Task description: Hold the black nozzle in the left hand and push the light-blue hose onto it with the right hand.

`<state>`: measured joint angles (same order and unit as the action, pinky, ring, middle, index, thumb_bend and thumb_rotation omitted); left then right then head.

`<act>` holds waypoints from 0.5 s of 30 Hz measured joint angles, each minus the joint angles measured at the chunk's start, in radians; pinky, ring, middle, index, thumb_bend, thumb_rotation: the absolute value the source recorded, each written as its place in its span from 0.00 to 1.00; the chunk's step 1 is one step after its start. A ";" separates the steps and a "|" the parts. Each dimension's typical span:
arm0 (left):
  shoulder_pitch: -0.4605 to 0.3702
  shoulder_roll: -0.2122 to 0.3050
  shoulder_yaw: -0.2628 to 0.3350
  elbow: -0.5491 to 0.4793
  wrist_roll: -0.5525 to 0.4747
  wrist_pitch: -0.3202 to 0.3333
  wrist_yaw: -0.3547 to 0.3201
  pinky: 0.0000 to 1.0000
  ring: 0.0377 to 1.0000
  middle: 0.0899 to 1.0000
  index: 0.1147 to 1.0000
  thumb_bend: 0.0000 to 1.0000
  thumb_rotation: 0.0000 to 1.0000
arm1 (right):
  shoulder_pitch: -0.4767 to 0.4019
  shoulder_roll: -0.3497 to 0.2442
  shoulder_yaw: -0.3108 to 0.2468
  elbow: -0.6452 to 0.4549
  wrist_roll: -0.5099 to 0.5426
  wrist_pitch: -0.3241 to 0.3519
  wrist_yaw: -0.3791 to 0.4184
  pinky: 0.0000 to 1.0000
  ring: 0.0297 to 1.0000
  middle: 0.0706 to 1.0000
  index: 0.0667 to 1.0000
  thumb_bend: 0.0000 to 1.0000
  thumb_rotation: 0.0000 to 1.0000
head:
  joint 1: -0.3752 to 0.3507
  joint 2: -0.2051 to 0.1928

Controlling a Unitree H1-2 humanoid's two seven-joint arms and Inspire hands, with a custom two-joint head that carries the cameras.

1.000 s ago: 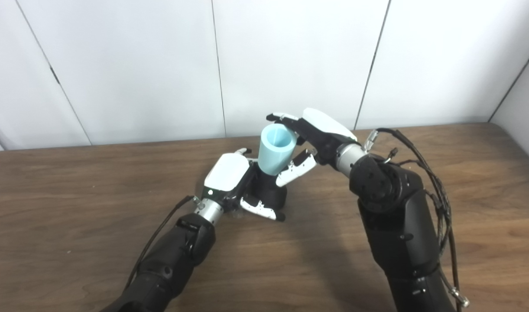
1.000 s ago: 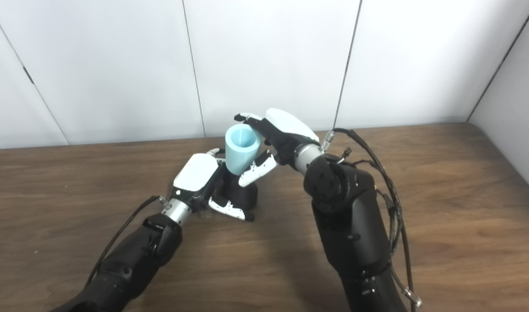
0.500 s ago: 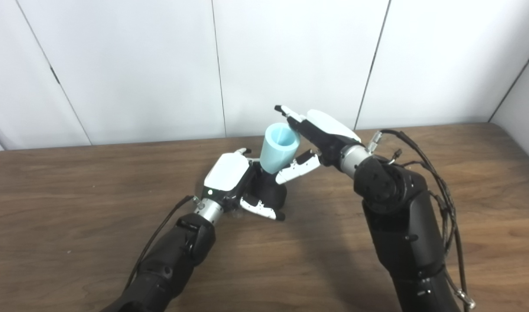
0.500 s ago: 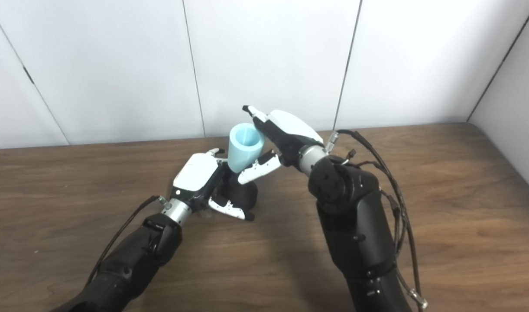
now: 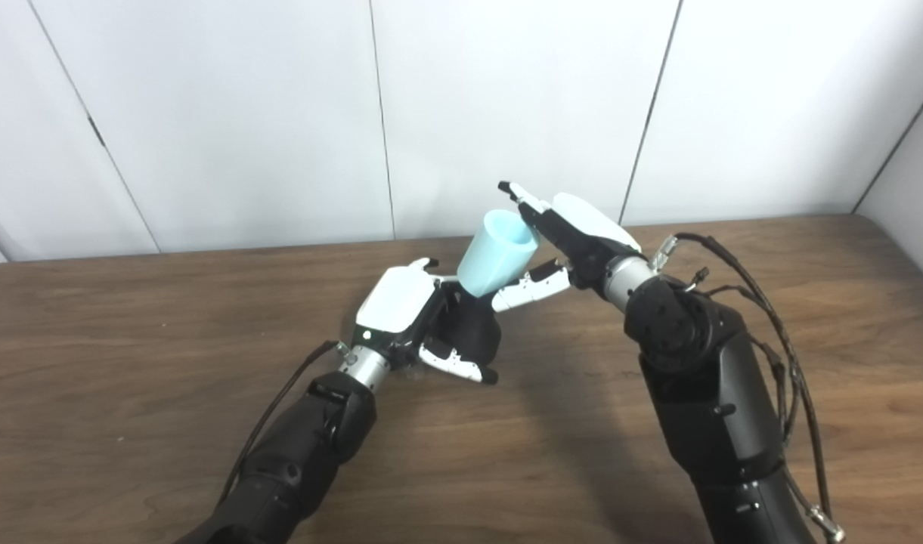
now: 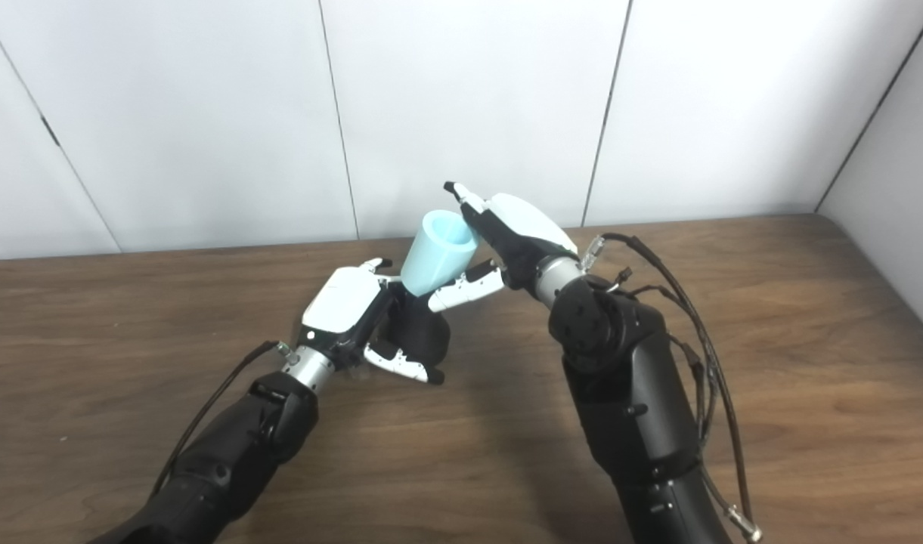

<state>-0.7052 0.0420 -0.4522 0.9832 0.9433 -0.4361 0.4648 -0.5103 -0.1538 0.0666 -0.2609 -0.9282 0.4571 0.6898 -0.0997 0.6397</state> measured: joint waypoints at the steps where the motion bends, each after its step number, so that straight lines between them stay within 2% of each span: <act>1: 0.000 0.000 0.000 0.001 0.000 0.000 0.000 0.89 0.46 0.34 0.46 0.50 0.00 | 0.000 0.000 0.000 0.006 0.007 0.000 -0.011 1.00 1.00 1.00 1.00 1.00 0.51 | 0.000 0.000; 9: -0.010 -0.005 0.000 0.021 0.000 0.000 0.006 0.88 0.44 0.35 0.46 0.50 0.00 | 0.005 -0.003 0.001 0.038 0.047 0.000 -0.070 0.97 1.00 1.00 1.00 1.00 0.53 | -0.002 0.000; 15: -0.011 -0.006 0.000 0.021 0.000 0.000 0.007 0.90 0.44 0.37 0.47 0.50 0.00 | 0.015 -0.006 0.006 0.042 0.061 0.000 -0.075 0.95 1.00 1.00 1.00 1.00 0.54 | -0.008 0.000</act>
<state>-0.7166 0.0362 -0.4520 1.0043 0.9433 -0.4360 0.4713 -0.4954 -0.1603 0.0725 -0.2189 -0.8669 0.4567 0.6151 -0.1074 0.6397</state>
